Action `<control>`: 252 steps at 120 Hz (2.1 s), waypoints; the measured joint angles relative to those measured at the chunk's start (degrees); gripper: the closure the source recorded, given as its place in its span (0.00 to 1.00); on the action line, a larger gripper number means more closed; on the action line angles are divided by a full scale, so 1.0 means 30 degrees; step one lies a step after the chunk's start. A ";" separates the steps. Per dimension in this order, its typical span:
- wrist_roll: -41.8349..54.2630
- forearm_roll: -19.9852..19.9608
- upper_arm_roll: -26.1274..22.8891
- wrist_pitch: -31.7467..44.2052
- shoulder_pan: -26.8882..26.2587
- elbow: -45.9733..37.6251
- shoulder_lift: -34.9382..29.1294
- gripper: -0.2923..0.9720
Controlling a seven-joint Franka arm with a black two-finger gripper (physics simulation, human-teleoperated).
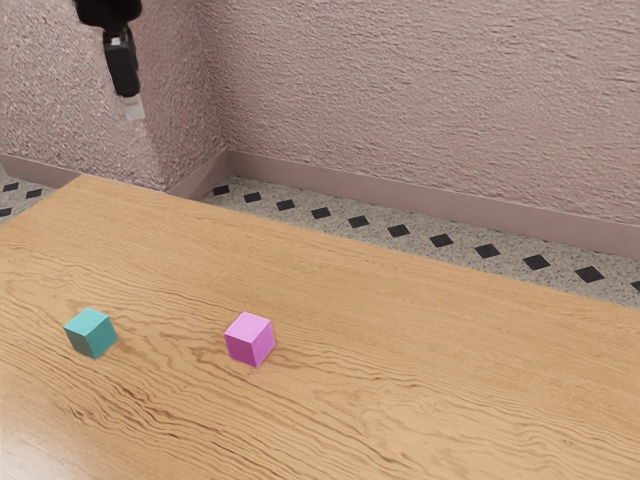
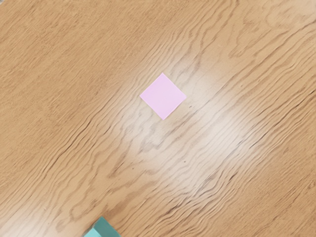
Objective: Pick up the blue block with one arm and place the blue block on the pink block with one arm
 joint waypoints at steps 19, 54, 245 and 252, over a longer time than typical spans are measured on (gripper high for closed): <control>0.0083 -0.0115 0.0201 -0.0303 -0.1292 0.0012 0.0077 0.23; 0.3059 -0.0399 0.2389 0.2412 -0.0661 -1.1339 -0.5594 0.23; 2.7063 -0.1364 0.5458 1.7642 0.3206 -1.6110 0.2640 0.23; 2.7265 -0.1334 0.5458 1.7756 0.3016 -1.5907 0.3118 0.23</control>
